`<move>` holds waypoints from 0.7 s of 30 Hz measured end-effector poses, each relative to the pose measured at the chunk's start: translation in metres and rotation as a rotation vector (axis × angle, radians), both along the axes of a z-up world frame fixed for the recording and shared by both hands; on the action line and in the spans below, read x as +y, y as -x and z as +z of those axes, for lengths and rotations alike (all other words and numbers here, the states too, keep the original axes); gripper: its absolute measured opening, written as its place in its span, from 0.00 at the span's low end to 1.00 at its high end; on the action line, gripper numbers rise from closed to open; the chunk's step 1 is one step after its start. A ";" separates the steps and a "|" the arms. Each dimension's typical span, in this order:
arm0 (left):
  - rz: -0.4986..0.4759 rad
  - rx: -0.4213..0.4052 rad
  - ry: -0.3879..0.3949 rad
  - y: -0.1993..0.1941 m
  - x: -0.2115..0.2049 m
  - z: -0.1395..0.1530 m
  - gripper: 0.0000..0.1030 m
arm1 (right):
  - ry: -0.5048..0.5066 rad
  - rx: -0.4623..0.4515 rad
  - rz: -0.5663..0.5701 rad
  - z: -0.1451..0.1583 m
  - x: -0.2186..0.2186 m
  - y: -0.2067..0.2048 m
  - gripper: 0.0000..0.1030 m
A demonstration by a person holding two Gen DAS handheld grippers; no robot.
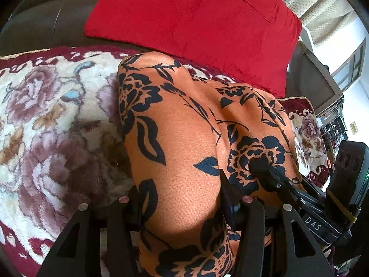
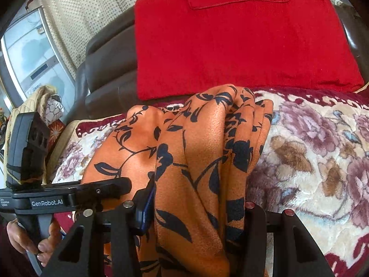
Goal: Fold small clothes
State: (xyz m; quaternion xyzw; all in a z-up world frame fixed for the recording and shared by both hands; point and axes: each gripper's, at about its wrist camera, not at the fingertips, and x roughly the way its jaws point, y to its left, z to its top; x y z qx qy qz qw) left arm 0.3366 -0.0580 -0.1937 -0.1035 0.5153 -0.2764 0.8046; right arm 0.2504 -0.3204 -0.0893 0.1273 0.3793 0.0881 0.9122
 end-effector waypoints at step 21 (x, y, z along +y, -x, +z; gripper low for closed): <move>0.022 -0.075 -0.134 0.023 0.023 0.032 0.58 | -0.134 0.119 -0.059 -0.021 -0.036 -0.004 0.61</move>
